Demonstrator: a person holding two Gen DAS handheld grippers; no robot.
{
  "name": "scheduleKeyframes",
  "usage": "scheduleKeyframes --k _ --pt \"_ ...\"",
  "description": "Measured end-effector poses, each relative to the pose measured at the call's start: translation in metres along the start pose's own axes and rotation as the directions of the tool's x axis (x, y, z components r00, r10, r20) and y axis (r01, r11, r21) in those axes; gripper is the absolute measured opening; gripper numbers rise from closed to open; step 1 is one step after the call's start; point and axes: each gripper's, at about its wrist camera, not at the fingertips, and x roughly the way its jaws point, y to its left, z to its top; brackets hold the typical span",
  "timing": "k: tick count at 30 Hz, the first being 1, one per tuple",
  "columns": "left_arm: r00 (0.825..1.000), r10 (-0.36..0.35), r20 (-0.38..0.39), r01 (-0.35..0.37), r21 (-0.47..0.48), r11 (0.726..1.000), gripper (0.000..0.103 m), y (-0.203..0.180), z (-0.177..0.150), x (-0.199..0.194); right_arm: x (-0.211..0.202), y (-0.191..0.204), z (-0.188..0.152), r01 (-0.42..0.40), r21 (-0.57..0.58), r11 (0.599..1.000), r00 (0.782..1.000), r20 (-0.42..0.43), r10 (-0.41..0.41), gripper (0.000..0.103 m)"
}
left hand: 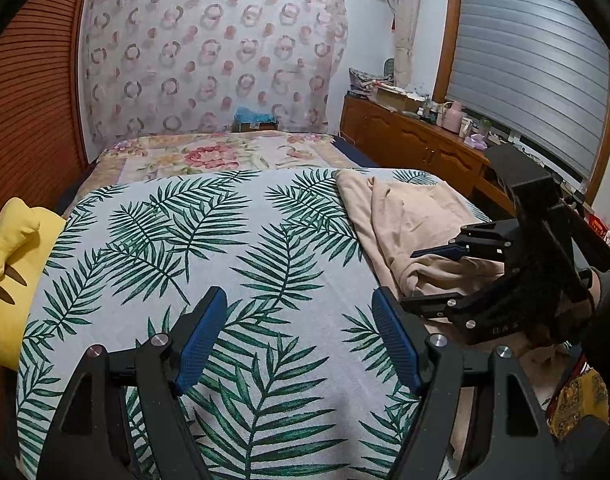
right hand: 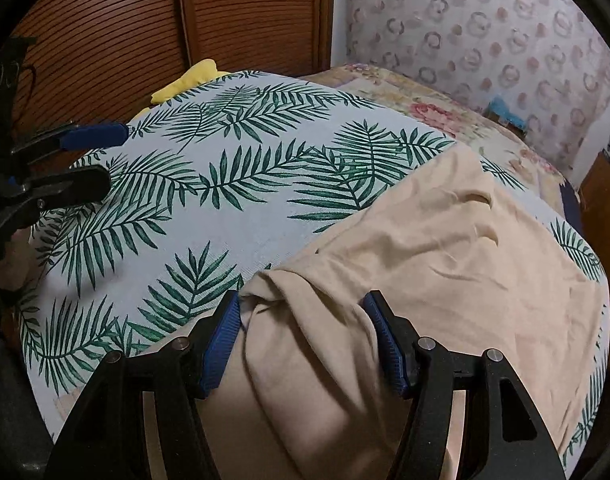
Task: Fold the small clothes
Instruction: 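Grasp the shirt edge with the right gripper, lift and lay it down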
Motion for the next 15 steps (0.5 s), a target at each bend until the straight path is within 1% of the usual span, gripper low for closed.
scheduleKeyframes --k 7,8,9,10,11,12,15 --pt "1.000 -0.005 -0.007 0.005 -0.003 1.000 0.076 -0.001 -0.001 0.002 -0.009 -0.006 -0.002 -0.006 0.008 1.000 1.000 0.009 0.006 0.064" --pt "1.000 -0.005 -0.008 0.005 -0.003 1.000 0.076 -0.001 -0.001 0.002 -0.010 -0.007 -0.002 -0.003 0.013 1.000 1.000 0.012 0.003 0.054" --pt "1.000 -0.006 -0.009 0.006 -0.003 1.000 0.076 -0.001 -0.001 0.002 -0.012 -0.009 -0.002 0.000 0.016 1.000 1.000 0.017 -0.001 0.040" --pt "1.000 -0.006 -0.009 0.006 -0.003 1.000 0.076 0.000 -0.002 0.002 -0.013 -0.010 -0.002 -0.009 0.023 1.000 1.000 0.018 0.008 0.033" --pt "1.000 -0.006 -0.010 0.006 -0.003 1.000 0.076 0.000 -0.001 0.001 -0.016 -0.013 -0.001 -0.019 0.029 0.999 1.000 0.020 0.018 0.017" --pt "1.000 -0.007 -0.010 0.007 -0.004 1.000 0.076 0.000 -0.001 0.001 -0.020 -0.015 0.000 -0.014 0.029 0.999 0.999 0.029 0.013 0.012" --pt "1.000 -0.009 -0.010 0.009 -0.003 1.000 0.076 0.000 -0.002 0.001 -0.042 -0.031 0.005 -0.013 0.054 0.998 0.996 0.089 0.008 0.011"
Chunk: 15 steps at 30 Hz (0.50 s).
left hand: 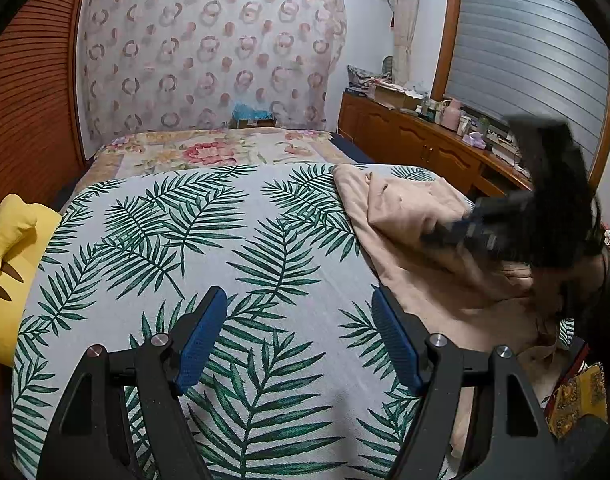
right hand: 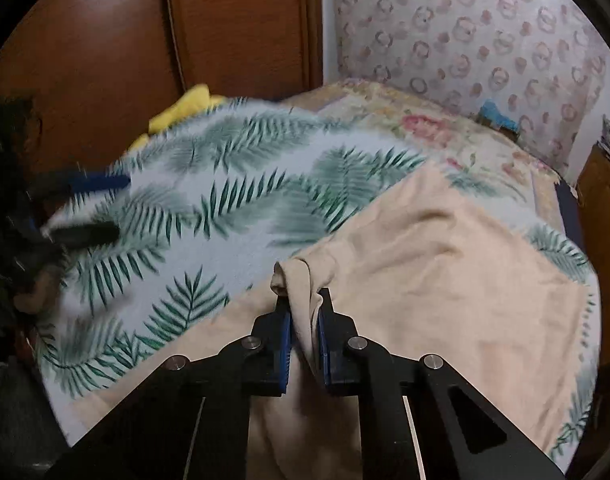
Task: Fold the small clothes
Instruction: 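Grasp the shirt edge with the right gripper, lift and lay it down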
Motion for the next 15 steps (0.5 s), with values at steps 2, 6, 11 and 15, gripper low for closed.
scheduleKeyframes --k 2,6,11,15 --pt "1.000 -0.004 -0.002 0.004 0.000 1.000 0.076 -0.001 0.000 0.001 -0.016 -0.013 0.008 0.055 0.006 0.998 0.998 0.040 -0.055 0.010" --pt "1.000 -0.013 -0.007 0.013 0.002 1.000 0.076 -0.004 -0.001 0.002 -0.039 -0.052 0.021 0.189 0.028 0.982 0.979 0.072 -0.191 0.010" --pt "1.000 -0.020 -0.013 0.020 0.002 1.000 0.076 -0.005 -0.002 0.002 -0.044 -0.121 0.023 0.414 0.114 0.903 0.907 0.036 -0.420 0.009" --pt "1.000 -0.020 -0.018 0.020 0.004 1.000 0.076 -0.006 -0.002 0.003 -0.027 -0.173 0.004 0.515 0.242 0.822 0.855 -0.071 -0.514 0.010"
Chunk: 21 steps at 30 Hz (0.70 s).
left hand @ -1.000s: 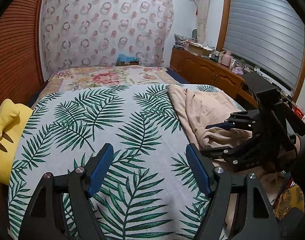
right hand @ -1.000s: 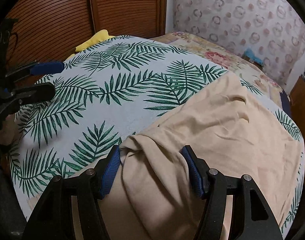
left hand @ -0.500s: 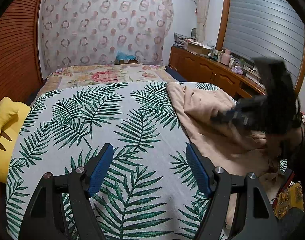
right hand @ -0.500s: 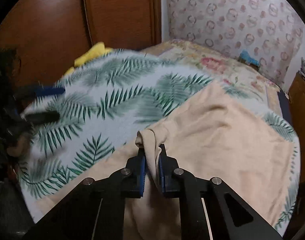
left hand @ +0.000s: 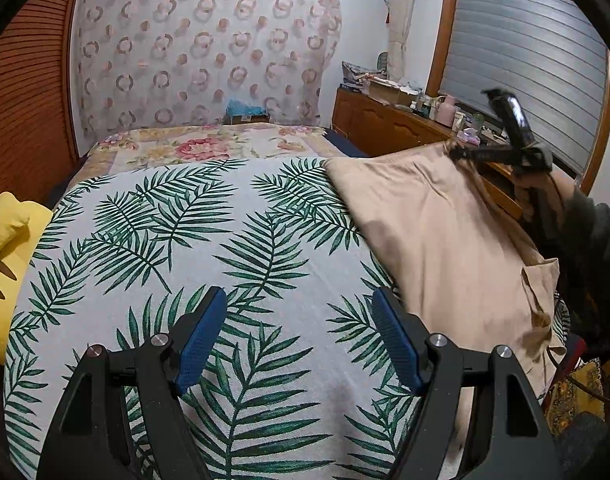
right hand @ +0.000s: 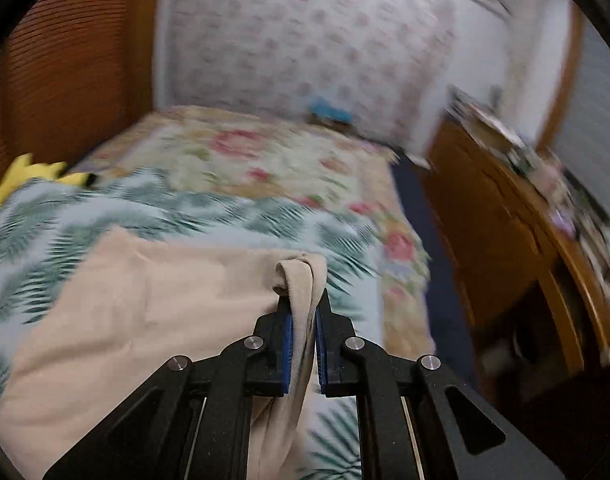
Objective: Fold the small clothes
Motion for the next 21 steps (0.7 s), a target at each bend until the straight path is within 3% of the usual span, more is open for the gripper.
scheduleKeyframes --k 1,3,6,11,15,21 --pt "1.000 -0.001 -0.002 0.001 0.000 1.000 0.076 0.000 0.000 0.000 0.007 -0.003 -0.004 0.013 0.011 1.000 1.000 -0.020 -0.013 0.014" --pt "1.000 -0.006 -0.006 0.006 0.001 1.000 0.076 -0.001 -0.001 0.001 0.017 -0.008 -0.011 0.013 0.043 0.999 0.998 -0.067 -0.010 0.035" --pt "1.000 -0.014 -0.014 0.014 0.003 1.000 0.076 -0.004 -0.001 0.002 0.010 -0.010 -0.019 -0.015 0.048 0.999 0.997 -0.070 0.018 0.054" --pt "0.999 -0.041 -0.020 0.042 0.013 0.999 0.076 -0.015 -0.001 0.003 -0.034 -0.012 -0.034 -0.081 0.042 0.996 0.996 -0.027 0.082 0.055" --pt "0.998 -0.062 -0.033 0.064 0.041 0.997 0.076 -0.029 -0.002 0.005 -0.075 -0.004 -0.068 -0.134 0.005 0.991 0.991 0.000 0.134 0.055" --pt "0.992 -0.105 -0.074 0.111 0.078 0.991 0.076 -0.051 -0.007 0.009 -0.108 0.006 -0.125 -0.262 -0.036 0.964 0.965 -0.035 0.260 0.055"
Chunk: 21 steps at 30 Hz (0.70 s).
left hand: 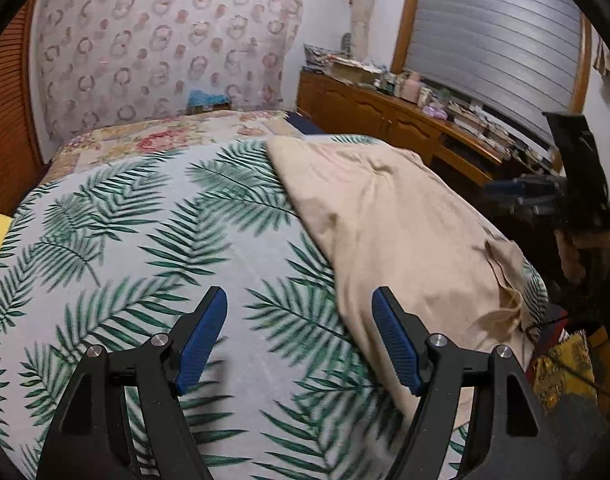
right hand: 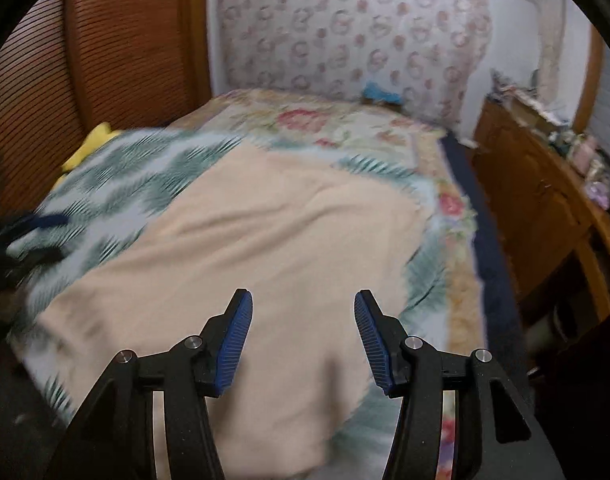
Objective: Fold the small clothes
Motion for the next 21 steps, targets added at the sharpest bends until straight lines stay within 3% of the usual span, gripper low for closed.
scheduleKeyframes --k 5,6,7,9,11,16,21 --pt "0.999 -0.023 -0.029 0.023 0.024 0.999 0.076 -0.015 -0.002 0.004 0.002 0.009 -0.033 -0.068 -0.008 0.998 0.995 -0.068 0.067 0.055" --pt "0.999 -0.021 -0.035 0.022 0.031 0.999 0.076 -0.016 -0.003 0.004 0.001 0.008 -0.037 -0.066 -0.009 0.998 0.995 -0.079 0.066 0.051" --pt "0.999 -0.019 -0.040 0.020 0.036 0.999 0.076 -0.018 -0.003 0.005 0.001 0.004 -0.040 -0.069 -0.005 0.998 0.994 -0.088 0.068 0.046" --pt "0.999 -0.021 -0.050 0.023 0.038 0.999 0.076 -0.020 -0.004 0.006 -0.007 -0.001 -0.047 -0.091 0.001 0.996 0.991 -0.102 0.091 0.022" --pt "0.998 -0.027 -0.058 0.029 0.038 0.999 0.076 -0.021 -0.007 0.007 -0.022 -0.002 -0.050 -0.102 -0.011 0.995 0.989 -0.104 0.101 0.009" --pt "0.997 -0.039 -0.066 0.041 0.028 0.999 0.076 -0.025 -0.009 0.006 -0.063 -0.009 -0.061 -0.076 -0.012 0.997 0.994 -0.084 0.075 0.006" --pt "0.996 -0.054 -0.076 0.056 0.033 0.998 0.076 -0.029 -0.011 0.003 -0.084 -0.011 -0.082 -0.052 0.002 0.999 0.991 -0.120 0.052 0.006"
